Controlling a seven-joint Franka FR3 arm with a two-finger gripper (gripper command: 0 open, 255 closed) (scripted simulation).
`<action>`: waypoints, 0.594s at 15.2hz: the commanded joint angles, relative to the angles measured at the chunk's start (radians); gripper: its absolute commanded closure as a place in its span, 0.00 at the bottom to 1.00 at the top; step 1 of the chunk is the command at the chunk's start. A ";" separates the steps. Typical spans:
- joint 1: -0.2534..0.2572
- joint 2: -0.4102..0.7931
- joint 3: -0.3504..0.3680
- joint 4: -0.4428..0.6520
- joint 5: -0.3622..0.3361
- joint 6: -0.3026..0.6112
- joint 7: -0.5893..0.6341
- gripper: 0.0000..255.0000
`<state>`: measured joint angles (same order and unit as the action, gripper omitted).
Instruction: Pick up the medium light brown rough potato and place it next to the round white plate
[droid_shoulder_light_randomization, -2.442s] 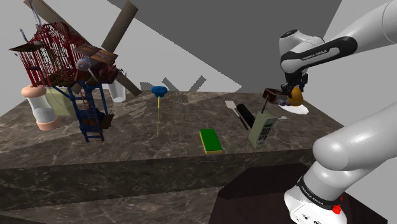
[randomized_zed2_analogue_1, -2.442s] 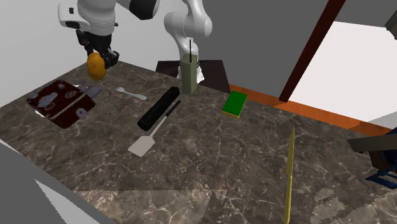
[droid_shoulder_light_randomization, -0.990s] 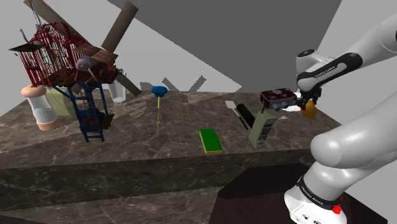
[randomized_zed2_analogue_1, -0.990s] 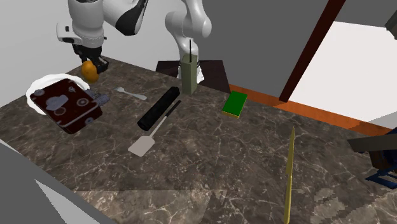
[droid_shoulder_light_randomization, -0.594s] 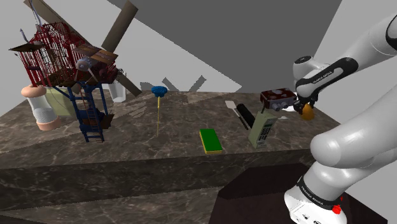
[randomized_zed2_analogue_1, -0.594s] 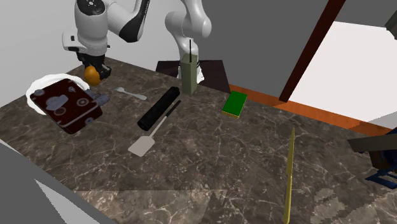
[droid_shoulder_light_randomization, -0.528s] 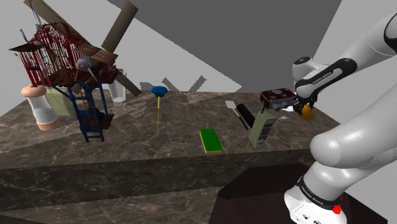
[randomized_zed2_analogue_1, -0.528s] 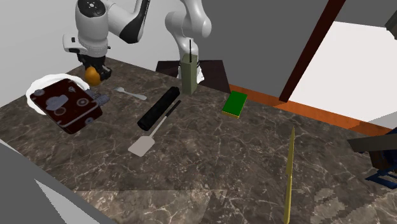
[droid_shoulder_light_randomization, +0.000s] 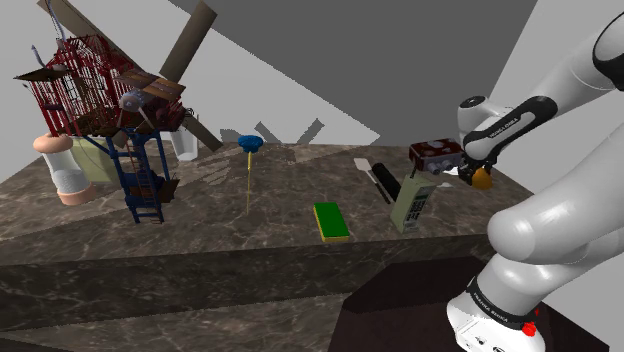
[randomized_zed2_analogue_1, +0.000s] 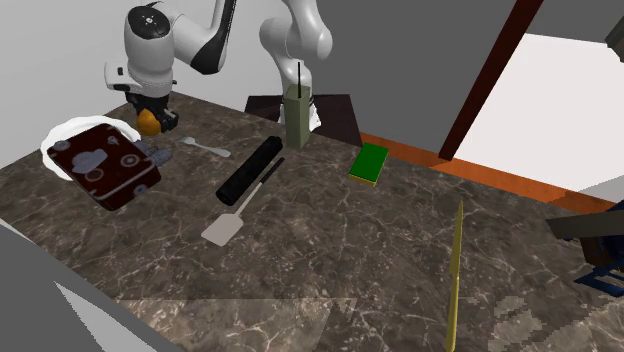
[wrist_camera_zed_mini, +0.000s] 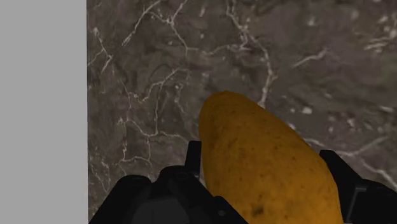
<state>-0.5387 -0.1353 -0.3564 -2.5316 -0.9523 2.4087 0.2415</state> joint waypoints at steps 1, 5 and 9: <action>0.000 0.005 -0.001 -0.005 0.002 -0.001 -0.001 1.00; -0.001 0.000 -0.001 -0.008 0.002 -0.003 -0.002 0.00; -0.001 0.005 -0.001 -0.005 0.002 -0.001 -0.001 0.00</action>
<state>-0.5391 -0.1333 -0.3572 -2.5372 -0.9494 2.4061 0.2393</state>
